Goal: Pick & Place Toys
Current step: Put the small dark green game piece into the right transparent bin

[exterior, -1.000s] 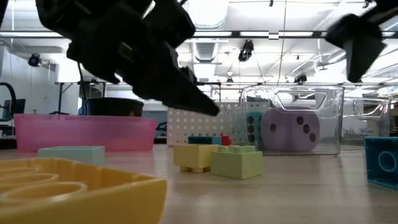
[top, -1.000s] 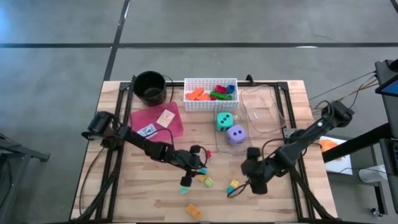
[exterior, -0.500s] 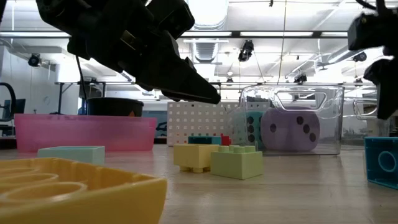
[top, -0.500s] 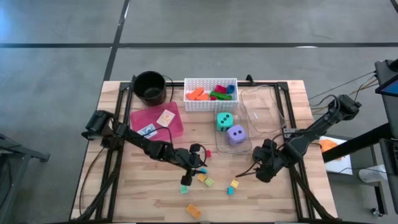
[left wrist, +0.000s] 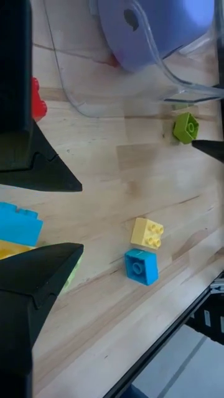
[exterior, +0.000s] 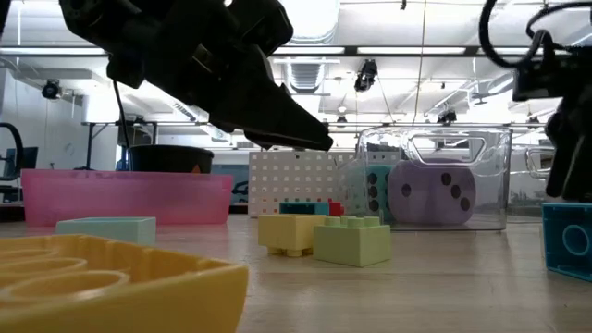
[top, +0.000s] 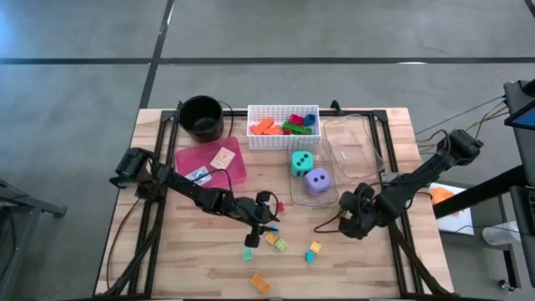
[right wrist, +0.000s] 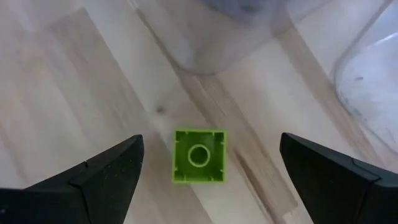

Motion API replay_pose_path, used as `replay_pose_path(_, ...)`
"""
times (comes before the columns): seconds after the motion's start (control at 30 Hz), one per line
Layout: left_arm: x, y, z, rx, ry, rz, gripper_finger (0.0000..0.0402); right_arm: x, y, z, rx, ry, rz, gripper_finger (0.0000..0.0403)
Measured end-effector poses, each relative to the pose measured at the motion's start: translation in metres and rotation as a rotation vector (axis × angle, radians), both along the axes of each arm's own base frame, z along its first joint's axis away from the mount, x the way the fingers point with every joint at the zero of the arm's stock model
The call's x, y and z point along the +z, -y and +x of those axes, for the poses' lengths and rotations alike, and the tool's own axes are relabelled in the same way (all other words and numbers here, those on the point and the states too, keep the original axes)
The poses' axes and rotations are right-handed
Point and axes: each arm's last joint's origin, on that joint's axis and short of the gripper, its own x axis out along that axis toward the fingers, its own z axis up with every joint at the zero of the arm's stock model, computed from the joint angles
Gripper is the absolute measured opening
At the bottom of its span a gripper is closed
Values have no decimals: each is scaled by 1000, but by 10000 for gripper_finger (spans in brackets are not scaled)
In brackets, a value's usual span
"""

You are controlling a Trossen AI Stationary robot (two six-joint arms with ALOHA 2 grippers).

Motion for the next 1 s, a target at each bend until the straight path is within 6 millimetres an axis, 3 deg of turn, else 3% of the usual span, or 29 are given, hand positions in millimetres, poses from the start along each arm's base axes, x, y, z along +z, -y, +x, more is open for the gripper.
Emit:
replay_pose_path(0.33,0,0,0,1,-1,0,149,-25,1,5,-99,-115,-23,376)
replay_pose_path(0.57,0,0,0,1,-2,1,149,-31,0,8,-95,-152,-33,373)
replay_pose_path(1.0,4,0,2,3,44,-12,149,-27,-1,7,-86,-129,21,244)
